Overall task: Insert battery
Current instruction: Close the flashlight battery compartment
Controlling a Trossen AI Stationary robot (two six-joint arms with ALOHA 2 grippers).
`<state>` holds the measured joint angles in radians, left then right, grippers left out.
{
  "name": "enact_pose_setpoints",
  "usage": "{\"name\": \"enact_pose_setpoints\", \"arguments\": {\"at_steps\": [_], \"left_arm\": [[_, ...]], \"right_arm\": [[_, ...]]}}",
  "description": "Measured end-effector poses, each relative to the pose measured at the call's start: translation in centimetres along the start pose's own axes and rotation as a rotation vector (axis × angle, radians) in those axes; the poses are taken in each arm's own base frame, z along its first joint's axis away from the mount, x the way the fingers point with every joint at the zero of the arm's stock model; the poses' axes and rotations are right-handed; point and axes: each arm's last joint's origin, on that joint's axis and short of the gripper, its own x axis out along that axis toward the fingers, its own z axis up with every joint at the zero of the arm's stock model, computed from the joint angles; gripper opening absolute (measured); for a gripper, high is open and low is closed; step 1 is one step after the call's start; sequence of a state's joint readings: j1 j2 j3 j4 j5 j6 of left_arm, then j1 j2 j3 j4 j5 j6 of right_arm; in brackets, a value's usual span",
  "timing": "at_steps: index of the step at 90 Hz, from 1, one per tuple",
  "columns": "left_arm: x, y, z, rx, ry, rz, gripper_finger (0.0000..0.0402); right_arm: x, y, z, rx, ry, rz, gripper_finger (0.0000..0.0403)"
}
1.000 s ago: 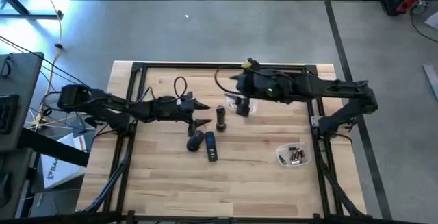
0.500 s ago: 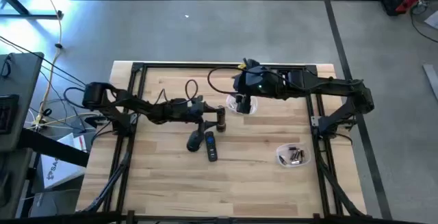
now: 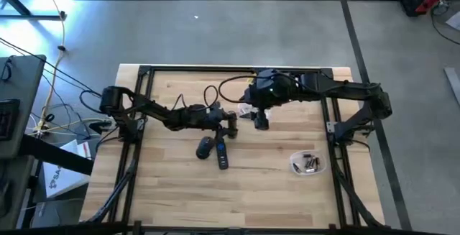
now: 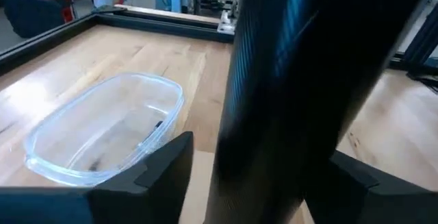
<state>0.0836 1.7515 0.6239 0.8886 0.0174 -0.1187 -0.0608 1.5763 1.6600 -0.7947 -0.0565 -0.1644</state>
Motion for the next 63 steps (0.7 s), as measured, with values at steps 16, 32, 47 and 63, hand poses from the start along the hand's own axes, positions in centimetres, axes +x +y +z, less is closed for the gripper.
{"name": "enact_pose_setpoints", "arguments": {"at_steps": [16,32,47,63], "left_arm": [[0.0,0.0,0.0,0.0,-0.002,0.002,0.0139],[0.0,0.0,0.0,0.0,0.002,0.004,0.0136],[0.0,-0.3,-0.1,0.059,0.016,0.016,0.0136],[0.0,-1.1,-0.3,0.123,0.019,0.018,0.0138]], "right_arm": [[1.7,-0.6,-0.2,-0.023,0.027,0.012,0.0209],[3.3,-1.1,0.0,-0.059,0.051,0.014,0.0191],[3.3,-1.5,1.3,-0.084,0.041,0.01,0.0181],[3.9,-1.7,1.7,-0.087,0.115,0.072,0.0167]]}}
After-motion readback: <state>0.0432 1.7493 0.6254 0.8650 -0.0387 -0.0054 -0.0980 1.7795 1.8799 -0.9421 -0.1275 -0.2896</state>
